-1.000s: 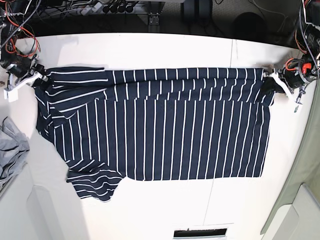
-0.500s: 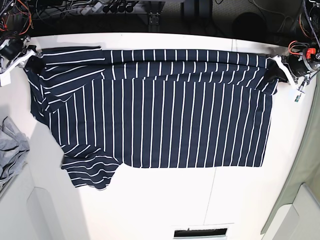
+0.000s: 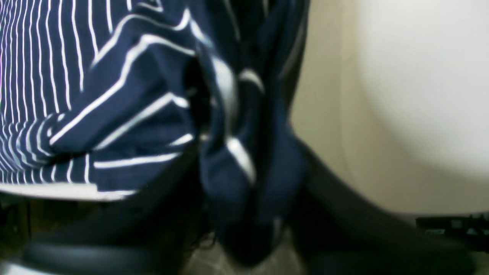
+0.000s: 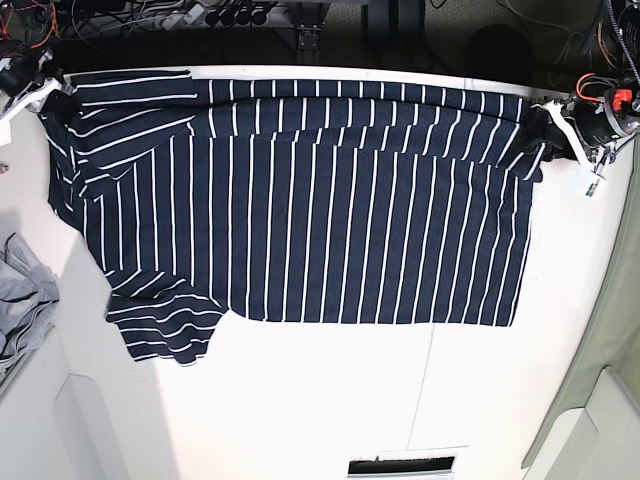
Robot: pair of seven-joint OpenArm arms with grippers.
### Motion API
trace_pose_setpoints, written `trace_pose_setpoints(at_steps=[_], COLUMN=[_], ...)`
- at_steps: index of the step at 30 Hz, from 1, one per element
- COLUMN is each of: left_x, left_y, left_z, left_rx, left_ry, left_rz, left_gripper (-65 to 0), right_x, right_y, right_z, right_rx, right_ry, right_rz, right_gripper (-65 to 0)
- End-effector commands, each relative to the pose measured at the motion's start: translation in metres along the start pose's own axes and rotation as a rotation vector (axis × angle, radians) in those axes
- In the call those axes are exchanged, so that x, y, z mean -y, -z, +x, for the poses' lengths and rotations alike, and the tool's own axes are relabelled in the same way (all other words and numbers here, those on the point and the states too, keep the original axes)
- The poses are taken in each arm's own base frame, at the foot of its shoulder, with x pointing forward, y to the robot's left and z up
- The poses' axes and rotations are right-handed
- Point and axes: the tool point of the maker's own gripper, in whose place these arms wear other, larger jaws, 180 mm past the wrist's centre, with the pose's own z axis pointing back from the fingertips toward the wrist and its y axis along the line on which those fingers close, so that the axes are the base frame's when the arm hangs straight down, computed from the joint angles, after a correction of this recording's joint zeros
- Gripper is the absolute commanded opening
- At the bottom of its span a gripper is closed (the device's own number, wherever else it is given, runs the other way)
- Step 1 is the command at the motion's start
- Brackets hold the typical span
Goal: Layout the t-shirt on the table in an organized manner, then fold the t-shirt properly
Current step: 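Lay the folded edge down and release both grippers, then grasp the hem corners with both grippers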
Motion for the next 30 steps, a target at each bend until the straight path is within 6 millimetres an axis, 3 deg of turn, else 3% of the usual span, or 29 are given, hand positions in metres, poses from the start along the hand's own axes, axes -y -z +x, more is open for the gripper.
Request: trace_pose_setpoints(at_steps=[1, 3, 6, 10, 14, 17, 20, 23, 26, 30], left_x=[-0.004, -0.003, 0.010, 0.024, 0.037, 0.038, 0.035, 0.034, 0.034, 0.034], left_y=[-0.007, -0.008, -0.012, -0.021, -0.027, -0.028, -0.027, -0.027, -0.027, -0.028], left_z=[0.015, 0.012, 0.027, 0.058, 0.079, 0.080, 0.077, 0.073, 0.068, 0.068], left_rx=[0.042, 0.014, 0.042, 0.116, 0.171, 0.179, 0.161, 0.146, 0.133, 0.134], left_ry=[0.018, 0.025, 0.041, 0.108, 0.164, 0.169, 0.181, 0.185, 0.182, 0.182], left_rz=[0.000, 0.000, -0.034, -0.051, -0.063, -0.062, -0.048, -0.042, -0.043, -0.042], left_gripper=[-34.6, -34.7, -34.7, -34.7, -34.7, -34.7, -34.7, -34.7, -34.7, -34.6], right_x=[0.003, 0.008, 0.023, 0.041, 0.035, 0.022, 0.009, -0.006, -0.019, -0.029], right_y=[-0.007, -0.012, -0.025, -0.045, -0.044, -0.034, -0.016, 0.016, 0.056, 0.103], right_z=[0.022, 0.030, 0.049, 0.090, 0.134, 0.163, 0.192, 0.211, 0.219, 0.211], right_rx=[0.061, 0.090, 0.155, 0.287, 0.403, 0.453, 0.493, 0.475, 0.433, 0.369], right_ry=[-0.024, -0.032, -0.020, -0.006, -0.037, -0.071, -0.097, -0.124, -0.135, -0.110], right_rz=[-0.006, -0.022, -0.066, -0.118, -0.122, -0.105, -0.097, -0.079, -0.052, -0.016], right_gripper=[-41.3, -34.0, -33.3, -33.3, -33.3, -33.3, -33.3, -33.3, -33.3, -33.3])
